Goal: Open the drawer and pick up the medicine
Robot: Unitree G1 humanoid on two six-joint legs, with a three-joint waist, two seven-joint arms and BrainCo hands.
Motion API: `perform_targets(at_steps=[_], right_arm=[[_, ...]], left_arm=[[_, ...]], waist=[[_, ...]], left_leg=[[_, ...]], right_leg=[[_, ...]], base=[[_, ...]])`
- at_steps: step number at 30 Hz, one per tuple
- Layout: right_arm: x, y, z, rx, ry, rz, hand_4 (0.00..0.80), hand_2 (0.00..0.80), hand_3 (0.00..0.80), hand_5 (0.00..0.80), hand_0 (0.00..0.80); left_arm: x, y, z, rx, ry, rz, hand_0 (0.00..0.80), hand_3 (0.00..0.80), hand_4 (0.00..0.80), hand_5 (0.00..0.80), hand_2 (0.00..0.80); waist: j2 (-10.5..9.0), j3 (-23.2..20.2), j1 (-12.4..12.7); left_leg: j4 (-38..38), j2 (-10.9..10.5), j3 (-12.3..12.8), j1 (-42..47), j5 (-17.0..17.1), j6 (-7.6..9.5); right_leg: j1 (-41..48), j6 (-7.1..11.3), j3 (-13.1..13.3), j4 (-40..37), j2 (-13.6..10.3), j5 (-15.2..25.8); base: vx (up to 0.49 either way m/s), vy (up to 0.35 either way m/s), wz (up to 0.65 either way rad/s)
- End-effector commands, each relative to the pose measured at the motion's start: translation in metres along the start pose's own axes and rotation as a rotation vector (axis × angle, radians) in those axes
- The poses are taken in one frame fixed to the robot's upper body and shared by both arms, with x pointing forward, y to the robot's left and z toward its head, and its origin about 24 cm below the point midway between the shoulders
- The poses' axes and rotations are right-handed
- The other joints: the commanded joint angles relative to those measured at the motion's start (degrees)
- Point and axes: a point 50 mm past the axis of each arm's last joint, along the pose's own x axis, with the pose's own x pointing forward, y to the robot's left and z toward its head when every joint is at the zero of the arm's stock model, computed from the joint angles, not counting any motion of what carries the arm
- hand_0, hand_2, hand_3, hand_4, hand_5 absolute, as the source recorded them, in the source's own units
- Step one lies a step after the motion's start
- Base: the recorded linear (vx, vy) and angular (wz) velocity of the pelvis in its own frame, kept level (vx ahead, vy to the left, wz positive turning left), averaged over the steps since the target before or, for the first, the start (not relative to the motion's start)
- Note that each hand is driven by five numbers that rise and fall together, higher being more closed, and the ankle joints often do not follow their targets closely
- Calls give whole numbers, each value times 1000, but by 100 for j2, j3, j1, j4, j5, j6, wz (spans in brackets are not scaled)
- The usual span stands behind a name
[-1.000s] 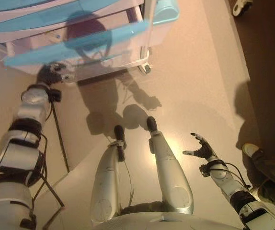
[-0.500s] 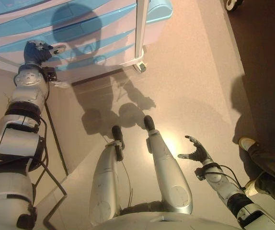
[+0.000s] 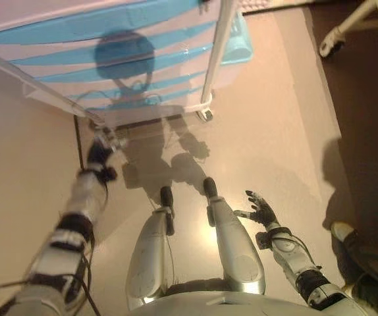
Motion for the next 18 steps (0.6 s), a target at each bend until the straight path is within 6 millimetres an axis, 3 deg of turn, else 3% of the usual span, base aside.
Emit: perform_targets(at_steps=[1, 4, 8, 18], right_arm=[[-20, -18, -28, 47, 85, 14, 0, 0, 0, 0, 0], [-29, -22, -46, 47, 168, 50, 0, 0, 0, 0, 0], [-38, -21, -63, 37, 243, 59, 0, 0, 0, 0, 0], [-50, -2, -87, 36, 342, 95, 0, 0, 0, 0, 0]], left_arm=[[-21, 15, -36, 115, 108, -6, 0, 0, 0, 0, 0], [-48, 23, -76, 81, 239, 35, 0, 0, 0, 0, 0], [-75, 29, -107, 16, 336, 44, 0, 0, 0, 0, 0], [-108, 17, -144, -27, 480, -90, 0, 0, 0, 0, 0]], waist=[[239, -996, 101], [290, -1350, 188], [281, -1787, 329], [71, -2376, 449]], left_leg=[[-236, -249, 18, 348, -260, 149], [-580, -209, -26, 761, -172, 74], [-828, -192, -124, 1135, -122, 26], [-1024, -221, -192, 1672, -248, 92]], right_leg=[[541, -119, -272, -379, 14, -32], [1034, -122, -413, -725, -3, -23], [1467, -110, -574, -1003, -23, 15], [2080, -70, -685, -1386, 48, 46]], base=[[111, -5, 30], [123, 9, 26], [128, 4, 16], [48, -20, 13]])
